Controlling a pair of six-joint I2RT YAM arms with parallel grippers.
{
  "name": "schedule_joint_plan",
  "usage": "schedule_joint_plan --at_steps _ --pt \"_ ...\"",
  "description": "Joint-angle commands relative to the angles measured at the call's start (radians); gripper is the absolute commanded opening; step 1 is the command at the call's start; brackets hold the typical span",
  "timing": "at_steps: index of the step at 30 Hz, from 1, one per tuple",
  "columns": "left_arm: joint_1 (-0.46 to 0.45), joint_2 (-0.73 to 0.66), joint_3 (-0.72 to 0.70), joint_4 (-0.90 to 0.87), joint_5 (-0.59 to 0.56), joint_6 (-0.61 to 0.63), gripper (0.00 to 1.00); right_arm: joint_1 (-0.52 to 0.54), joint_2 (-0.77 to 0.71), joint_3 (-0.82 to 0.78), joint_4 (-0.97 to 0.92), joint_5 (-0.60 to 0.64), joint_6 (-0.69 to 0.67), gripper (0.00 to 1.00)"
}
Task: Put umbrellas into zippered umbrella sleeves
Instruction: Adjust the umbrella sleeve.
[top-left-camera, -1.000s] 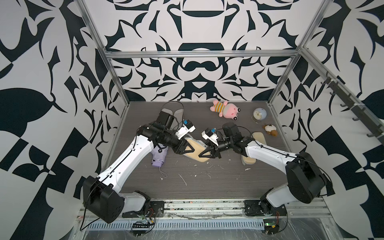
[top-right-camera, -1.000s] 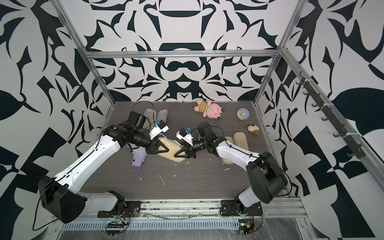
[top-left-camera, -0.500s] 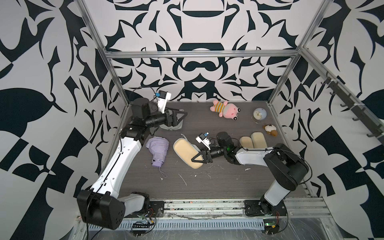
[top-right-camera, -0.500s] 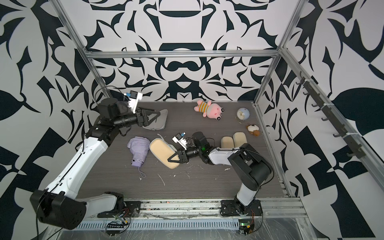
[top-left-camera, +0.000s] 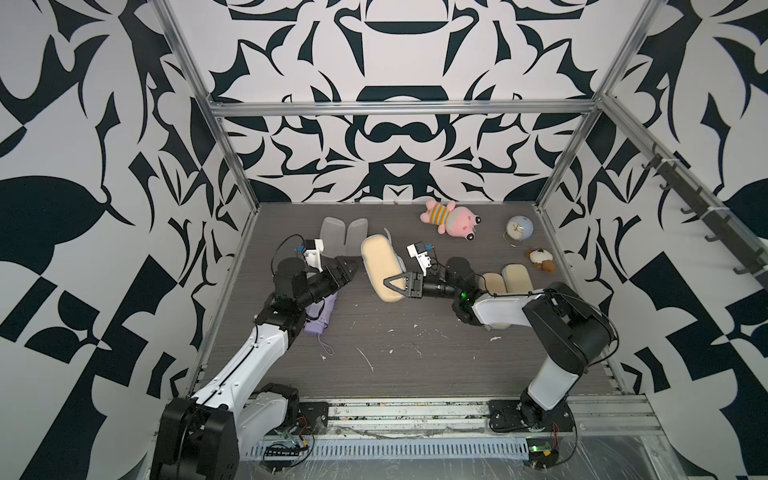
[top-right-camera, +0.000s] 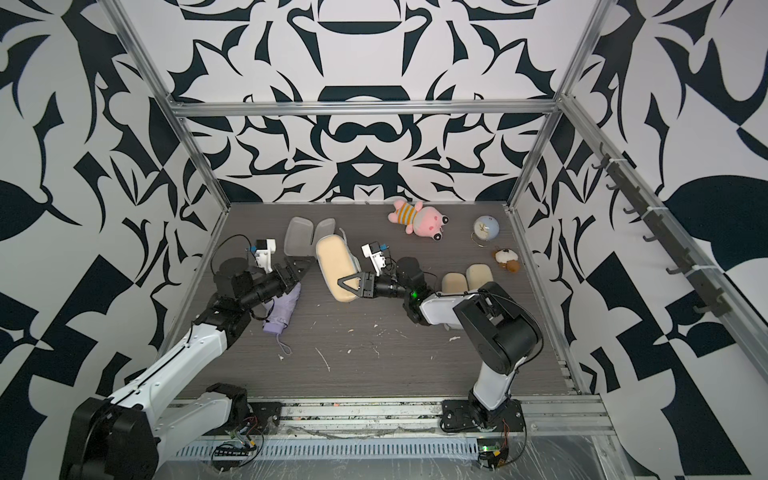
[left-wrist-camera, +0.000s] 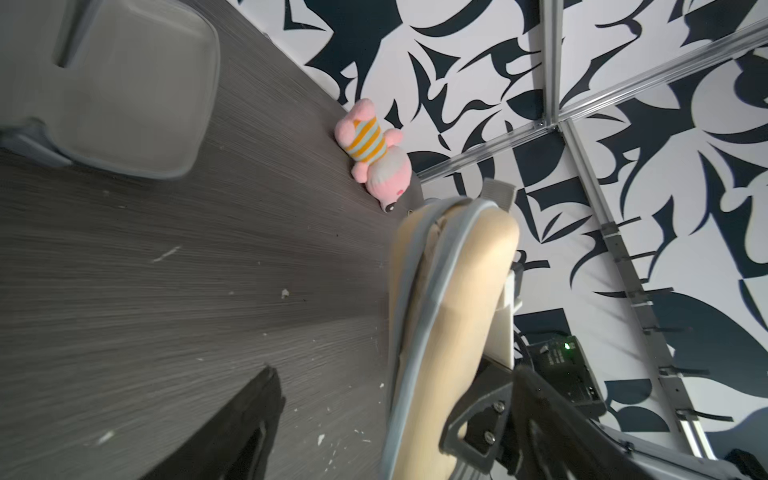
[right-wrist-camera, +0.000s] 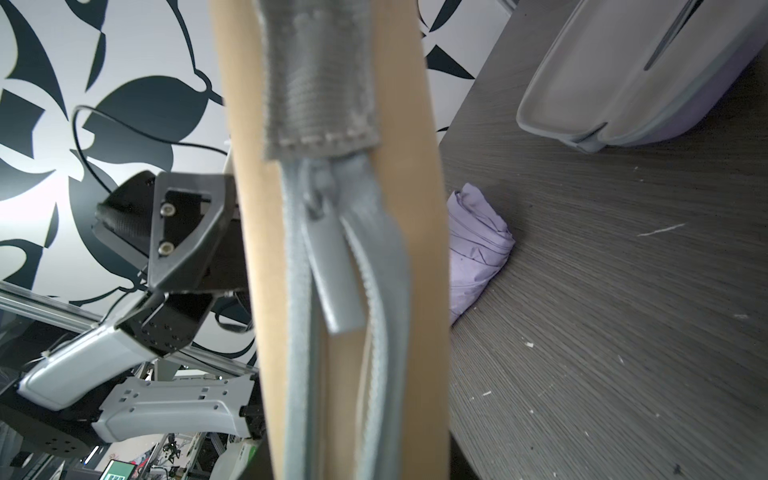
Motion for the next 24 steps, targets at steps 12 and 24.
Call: schedule_joint_plan --at_steps 12,24 --pt "-0.057 0.163 -0.01 0.327 0.063 -0.127 0.9 0.038 -0.007 0.044 0.351 -0.007 0.252 0.0" --pt "-0.089 0.378 0.026 0.829 0.131 -0.386 0.63 0.111 0.09 0.127 0.37 -0.076 0.388 0.05"
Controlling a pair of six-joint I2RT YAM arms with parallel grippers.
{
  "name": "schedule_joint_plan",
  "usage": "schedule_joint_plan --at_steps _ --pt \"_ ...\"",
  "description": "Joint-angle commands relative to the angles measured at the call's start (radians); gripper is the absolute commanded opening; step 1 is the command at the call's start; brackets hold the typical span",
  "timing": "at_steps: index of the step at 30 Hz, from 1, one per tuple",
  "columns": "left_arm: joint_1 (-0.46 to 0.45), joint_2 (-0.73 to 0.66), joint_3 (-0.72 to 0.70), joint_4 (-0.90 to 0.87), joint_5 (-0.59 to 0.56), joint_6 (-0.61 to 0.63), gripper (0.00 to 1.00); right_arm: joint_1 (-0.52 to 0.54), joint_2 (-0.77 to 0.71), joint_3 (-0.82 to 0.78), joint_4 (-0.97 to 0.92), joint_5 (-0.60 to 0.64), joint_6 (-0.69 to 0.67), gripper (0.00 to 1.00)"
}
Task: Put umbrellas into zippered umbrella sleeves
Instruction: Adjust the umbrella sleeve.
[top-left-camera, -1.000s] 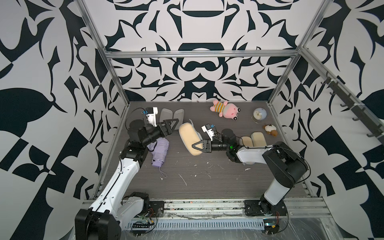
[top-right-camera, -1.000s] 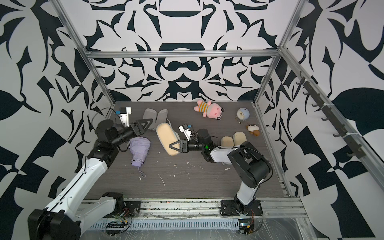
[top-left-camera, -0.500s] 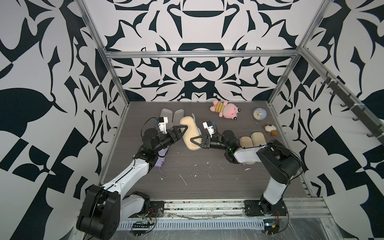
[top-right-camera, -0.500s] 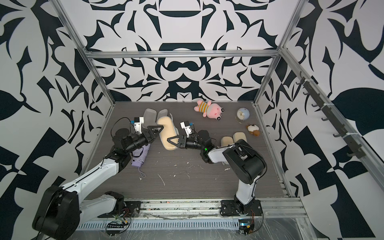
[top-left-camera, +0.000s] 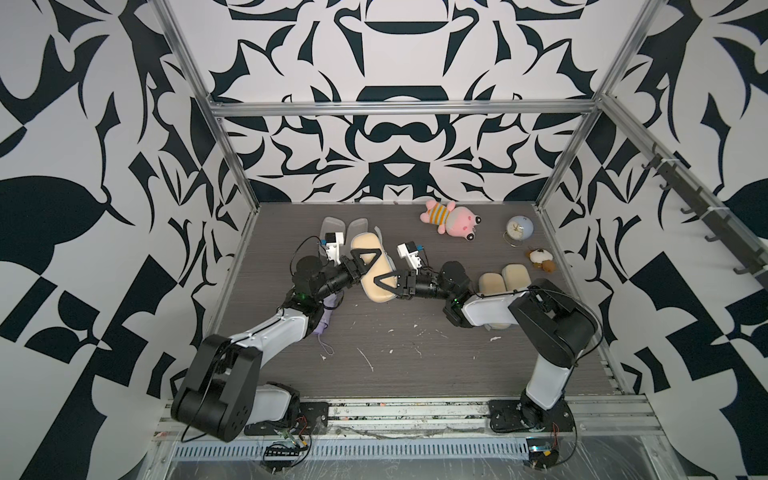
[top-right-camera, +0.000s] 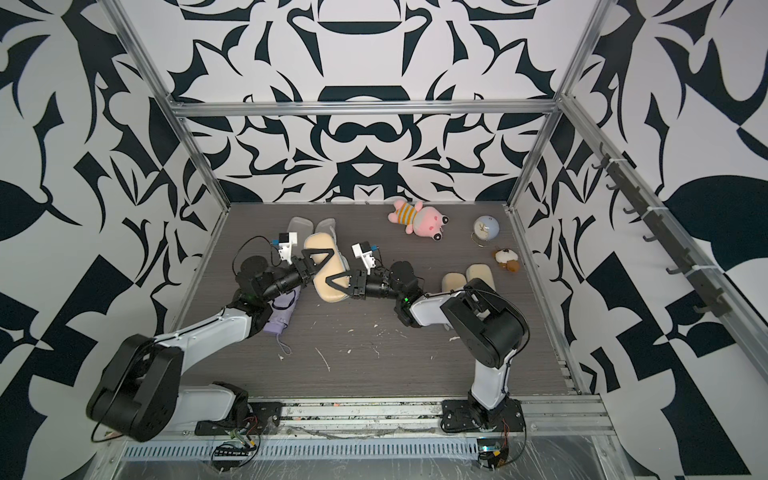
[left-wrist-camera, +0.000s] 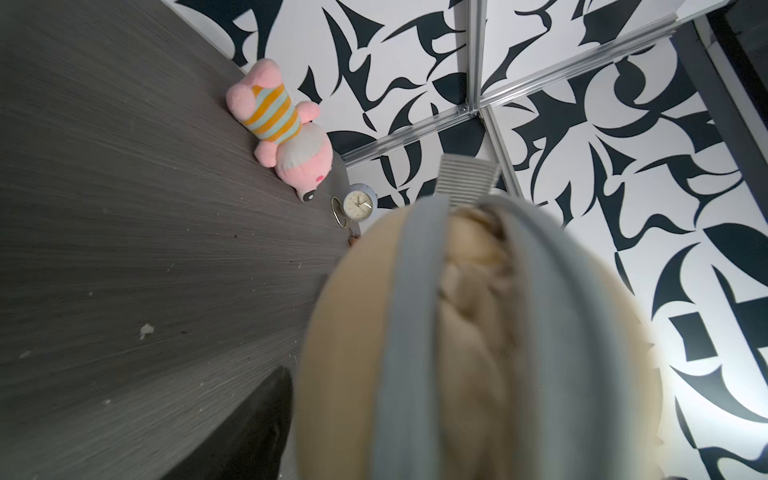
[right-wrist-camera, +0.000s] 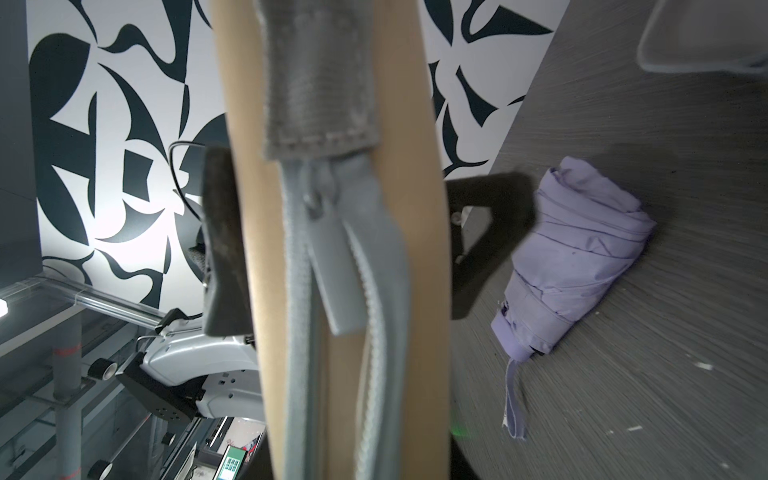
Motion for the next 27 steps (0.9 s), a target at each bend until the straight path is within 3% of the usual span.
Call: schedule_joint_plan --at_steps 1,4,7,11,15,17,20,24,27 --pt "-0.019 0.058 0.043 0.276 0.042 -0.127 0.53 0.035 0.013 0.084 0.143 -0.074 0.065 0.13" --pt "-0.018 0.081 0.057 0.336 0.065 -0.164 0.32 0.035 0.024 0.085 0.142 -0.081 0.104 0.36" --pt "-0.019 0.056 0.059 0.302 0.071 -0.134 0.19 0.024 0.004 0.046 0.128 -0.08 0.1 0.57" --pt "-0.018 -0.005 0.062 0.138 0.072 -0.041 0.11 -0.015 -0.1 -0.015 -0.166 -0.032 -0.081 0.69" --pt "-0.028 -0.061 0.104 -0.121 0.056 0.079 0.08 0.003 -0.227 0.078 -0.728 0.032 -0.445 0.69" --pt "-0.051 -0.088 0.131 -0.261 0.021 0.156 0.1 0.022 -0.246 0.132 -0.883 0.068 -0.544 0.68" --pt "-0.072 -0.097 0.159 -0.344 -0.041 0.178 0.24 0.048 -0.241 0.18 -0.934 0.091 -0.578 0.64" --pt "-0.082 -0.091 0.172 -0.328 -0.093 0.128 0.33 0.089 -0.225 0.22 -0.936 0.136 -0.591 0.61" --pt "-0.099 -0.089 0.184 -0.334 -0.108 0.121 0.42 0.102 -0.22 0.217 -0.885 0.16 -0.582 0.43"
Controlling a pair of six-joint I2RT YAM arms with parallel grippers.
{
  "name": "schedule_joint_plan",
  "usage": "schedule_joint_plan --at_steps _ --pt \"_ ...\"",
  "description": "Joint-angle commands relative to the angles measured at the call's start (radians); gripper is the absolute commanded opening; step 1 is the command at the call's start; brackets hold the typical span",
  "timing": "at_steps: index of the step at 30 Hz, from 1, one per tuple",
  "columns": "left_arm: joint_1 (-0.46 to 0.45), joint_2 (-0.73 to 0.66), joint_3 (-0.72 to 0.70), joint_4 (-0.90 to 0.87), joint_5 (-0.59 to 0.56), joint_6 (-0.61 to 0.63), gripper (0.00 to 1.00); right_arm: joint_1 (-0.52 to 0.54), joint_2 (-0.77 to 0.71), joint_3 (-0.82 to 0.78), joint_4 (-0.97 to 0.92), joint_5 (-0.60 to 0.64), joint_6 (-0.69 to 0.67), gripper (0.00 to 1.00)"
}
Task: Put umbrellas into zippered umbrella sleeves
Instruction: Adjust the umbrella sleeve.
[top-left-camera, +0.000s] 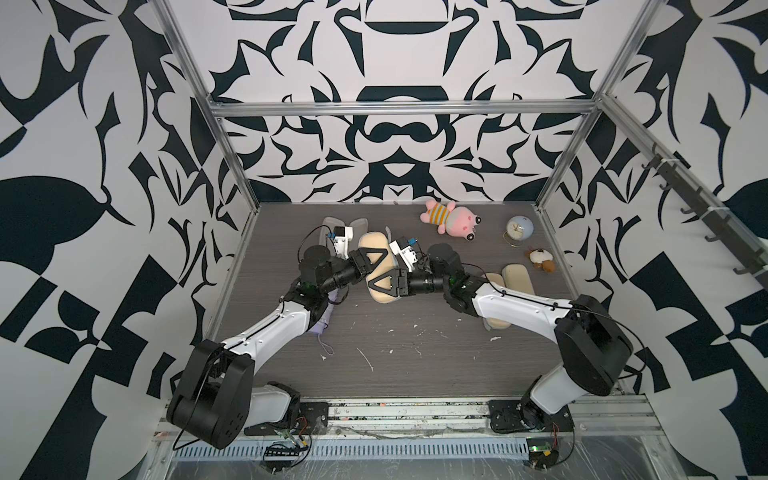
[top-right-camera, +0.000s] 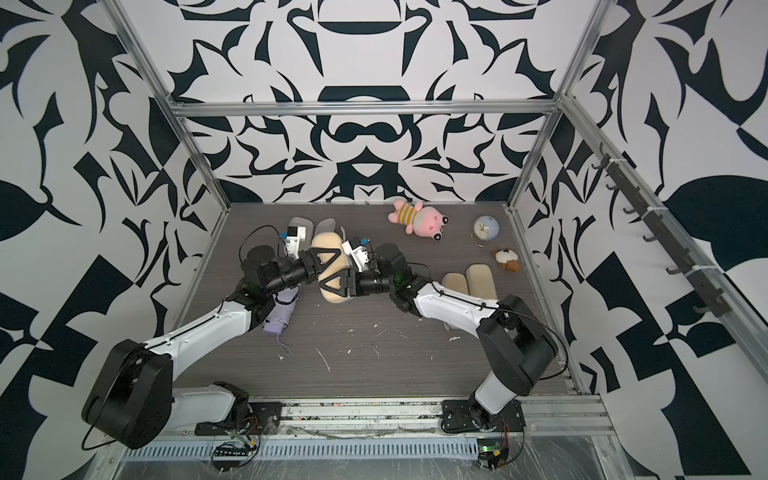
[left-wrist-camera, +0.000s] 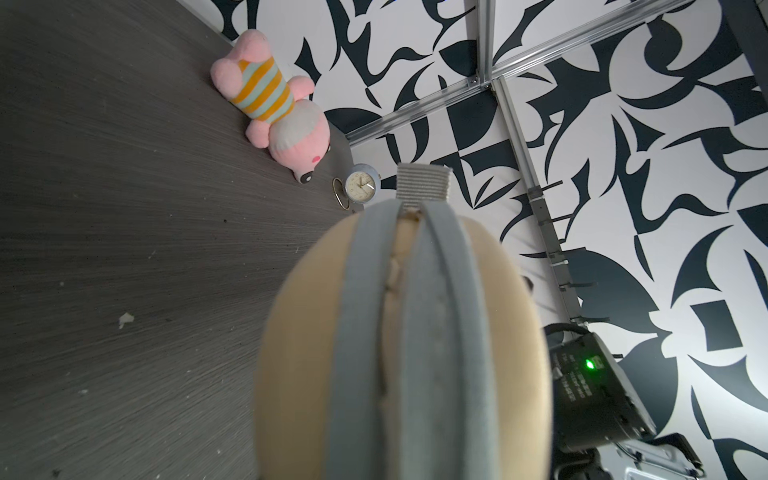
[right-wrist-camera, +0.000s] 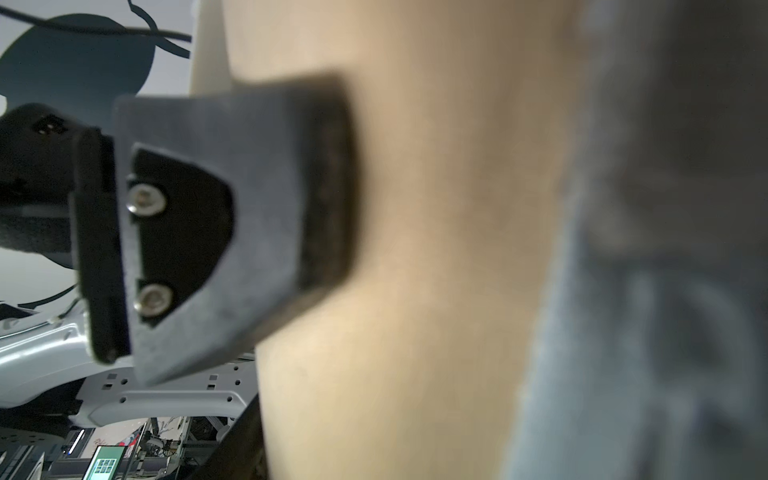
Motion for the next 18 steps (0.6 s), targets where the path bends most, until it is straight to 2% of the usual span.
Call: schedule_joint_plan --at_steps 1,2,5,7,10,12,13,14,16,18 --pt "-0.038 -0.018 0.059 0.009 -0.068 -0.01 0.5 0.058 0.007 0.013 0.054 0.052 -0.057 0.36" --pt "-0.039 -0.022 0.047 0.036 -0.05 -0.025 0.58 0.057 0.007 -0.013 0.134 0.045 -0.032 0.29" --pt "-0.033 -0.022 -0.008 0.121 -0.015 -0.051 0.64 0.051 0.03 -0.056 0.367 -0.02 0.075 0.18" --pt "-0.025 -0.065 -0.038 0.163 0.007 -0.061 0.63 0.048 0.05 -0.071 0.509 -0.061 0.158 0.15" --pt "-0.019 -0.067 -0.069 0.231 0.016 -0.076 0.53 0.048 0.094 -0.082 0.728 -0.11 0.302 0.17" --pt "-0.016 -0.056 -0.069 0.255 0.017 -0.08 0.39 0.048 0.123 -0.072 0.79 -0.134 0.371 0.3" --pt "-0.008 -0.048 -0.062 0.257 0.027 -0.08 0.3 0.045 0.127 -0.079 0.785 -0.135 0.384 0.43" --pt "0.008 -0.044 -0.054 0.252 0.048 -0.078 0.22 0.038 0.121 -0.102 0.777 -0.131 0.389 0.5" --pt "0.06 -0.053 -0.037 0.209 0.097 -0.055 0.11 0.006 0.091 -0.175 0.761 -0.116 0.367 0.6" --pt "0.108 -0.08 -0.011 0.084 0.127 0.03 0.1 -0.069 0.04 -0.261 0.659 -0.108 0.3 0.62"
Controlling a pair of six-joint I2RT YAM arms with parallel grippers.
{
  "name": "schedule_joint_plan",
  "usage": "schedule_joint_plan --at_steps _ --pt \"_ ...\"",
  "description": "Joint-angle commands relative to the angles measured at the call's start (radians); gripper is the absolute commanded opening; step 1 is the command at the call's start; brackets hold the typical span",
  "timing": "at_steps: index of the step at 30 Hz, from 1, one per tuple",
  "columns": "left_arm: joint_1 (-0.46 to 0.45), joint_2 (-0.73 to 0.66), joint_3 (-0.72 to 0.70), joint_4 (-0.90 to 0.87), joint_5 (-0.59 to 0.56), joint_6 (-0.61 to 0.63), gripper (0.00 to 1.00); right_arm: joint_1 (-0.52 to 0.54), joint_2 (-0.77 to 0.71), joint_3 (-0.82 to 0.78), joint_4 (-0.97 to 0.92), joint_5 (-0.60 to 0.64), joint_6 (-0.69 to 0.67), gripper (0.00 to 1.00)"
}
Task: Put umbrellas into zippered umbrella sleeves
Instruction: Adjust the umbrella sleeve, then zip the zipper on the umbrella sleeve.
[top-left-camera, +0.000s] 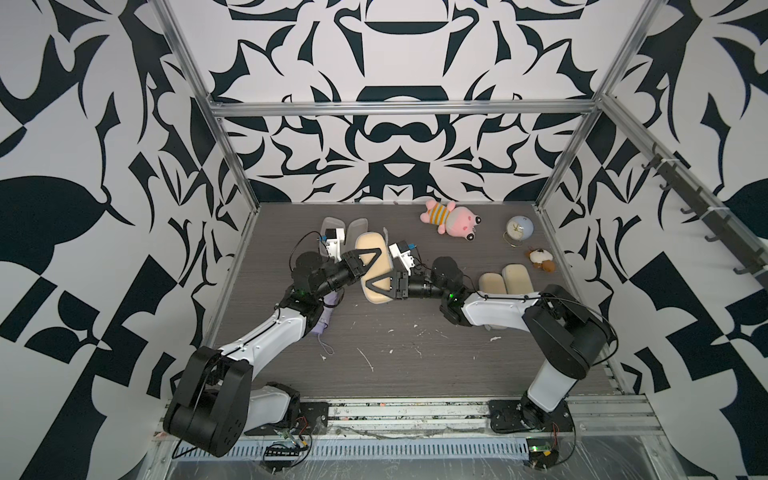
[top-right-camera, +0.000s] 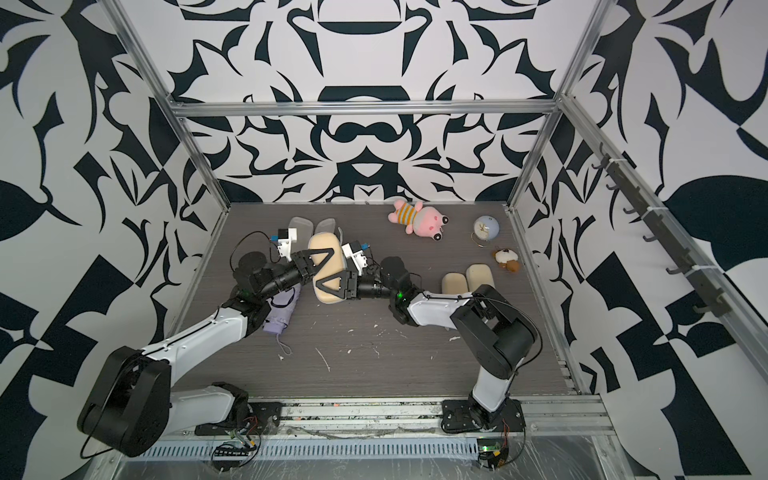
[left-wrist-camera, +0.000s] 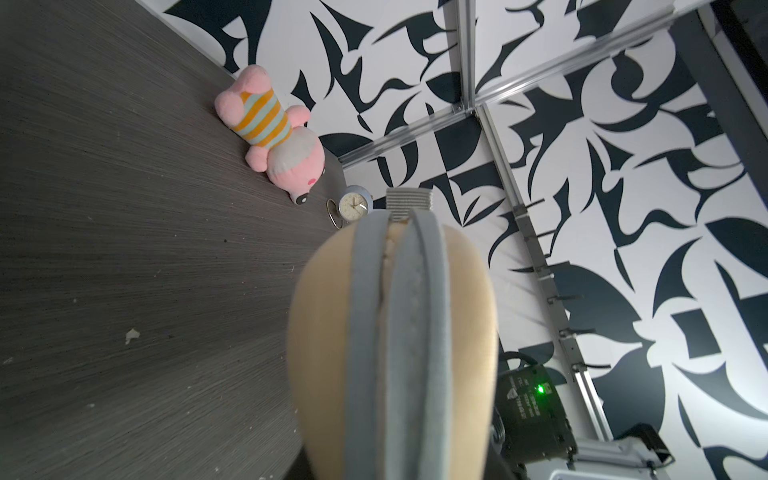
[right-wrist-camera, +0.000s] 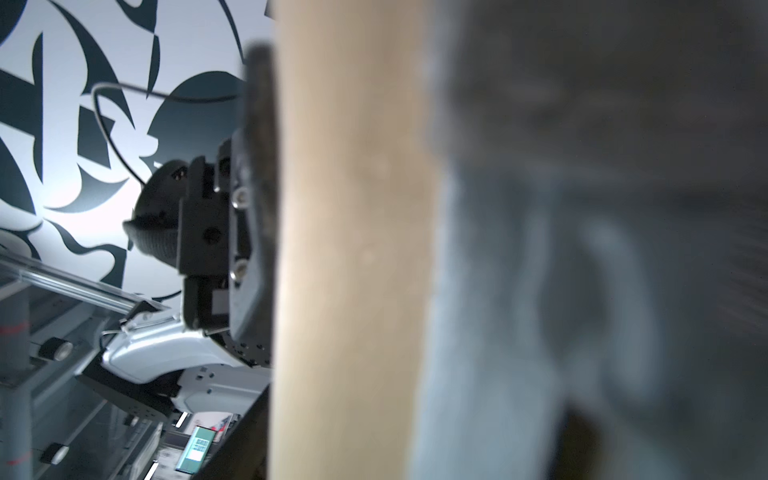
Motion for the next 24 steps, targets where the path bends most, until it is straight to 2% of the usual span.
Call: schedule_joint_plan --at_steps 1,4,6,8,10,15,17,24 --pt "0.058 -0.057 0.081 -0.118 0.097 0.128 0.1 -0.097 -0.1 -0.103 -0.065 -0.014 -0.077 0.62" --pt "0.06 -0.07 0.173 -0.377 0.127 0.351 0.09 -0.195 -0.22 -0.097 -0.493 0.056 -0.392 0.62" --pt "0.059 -0.059 0.218 -0.455 0.161 0.424 0.09 -0.205 -0.287 -0.027 -0.793 0.193 -0.646 0.52" --pt "0.053 -0.049 0.248 -0.482 0.194 0.462 0.09 -0.183 -0.339 0.016 -0.916 0.378 -0.813 0.39" --pt "0.035 -0.047 0.266 -0.498 0.204 0.495 0.08 -0.15 -0.371 0.03 -0.944 0.535 -0.91 0.28" --pt "-0.035 -0.068 0.336 -0.681 0.125 0.699 0.05 -0.016 -0.432 0.041 -0.898 0.811 -1.104 0.27" --pt "-0.052 -0.075 0.338 -0.679 0.117 0.714 0.05 0.051 -0.442 0.037 -0.853 0.885 -1.17 0.29" --pt "-0.079 -0.051 0.358 -0.666 0.128 0.677 0.05 0.126 -0.431 -0.018 -0.641 0.848 -1.234 0.33"
